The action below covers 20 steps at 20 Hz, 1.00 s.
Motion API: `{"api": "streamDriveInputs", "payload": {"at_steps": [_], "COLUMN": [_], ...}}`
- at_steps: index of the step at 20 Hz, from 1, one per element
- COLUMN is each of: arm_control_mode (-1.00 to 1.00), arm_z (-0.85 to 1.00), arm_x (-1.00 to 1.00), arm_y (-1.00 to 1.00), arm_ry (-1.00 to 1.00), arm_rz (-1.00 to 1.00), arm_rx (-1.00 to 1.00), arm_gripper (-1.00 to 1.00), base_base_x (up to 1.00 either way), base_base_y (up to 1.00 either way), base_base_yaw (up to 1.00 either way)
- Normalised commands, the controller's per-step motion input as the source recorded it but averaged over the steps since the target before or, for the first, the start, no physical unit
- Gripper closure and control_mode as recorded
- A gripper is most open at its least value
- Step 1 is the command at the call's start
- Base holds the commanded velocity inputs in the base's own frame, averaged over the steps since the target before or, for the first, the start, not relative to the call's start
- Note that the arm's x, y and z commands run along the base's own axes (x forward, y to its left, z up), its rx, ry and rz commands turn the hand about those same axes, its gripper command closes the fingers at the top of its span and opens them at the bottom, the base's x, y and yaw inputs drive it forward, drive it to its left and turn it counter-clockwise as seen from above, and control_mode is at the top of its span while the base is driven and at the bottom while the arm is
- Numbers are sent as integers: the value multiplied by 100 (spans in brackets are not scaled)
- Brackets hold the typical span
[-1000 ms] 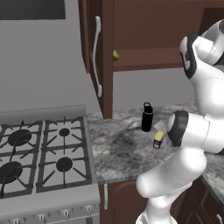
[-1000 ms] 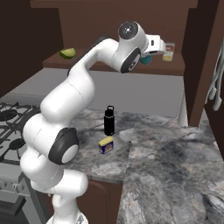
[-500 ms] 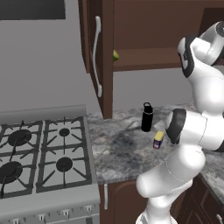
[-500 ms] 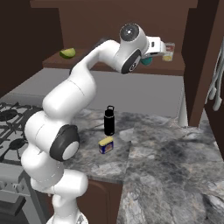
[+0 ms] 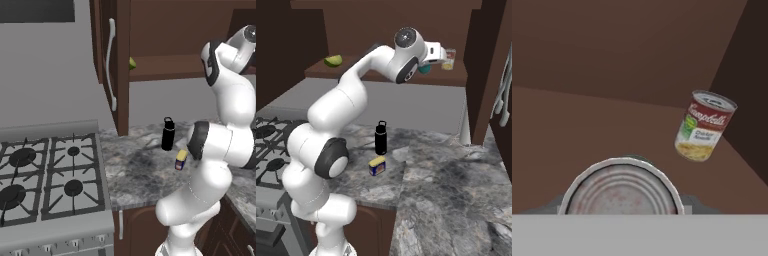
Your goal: Pick the cans from the counter and place them in their designated side in the cabinet.
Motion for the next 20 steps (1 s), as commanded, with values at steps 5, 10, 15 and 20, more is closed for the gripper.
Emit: {"api": "streamDriveInputs", "payload": {"at_steps": [5,10,15,20], "arm_control_mode": [-100,-100,-100,-100], "arm_z": [-8,-11,-17,-21], "arm_x": [20,20,19,17], "arm_y": [-4,-11,-10,-5], "arm_ry": [0,0,0,1], "arm_rz": [0,0,0,0], "arm_rx": [0,0,0,0], "arm_gripper": [100,100,100,100], "base_base_x": [0,0,0,0], "base_base_y": [0,0,0,0], "base_base_yaw": [0,0,0,0]}}
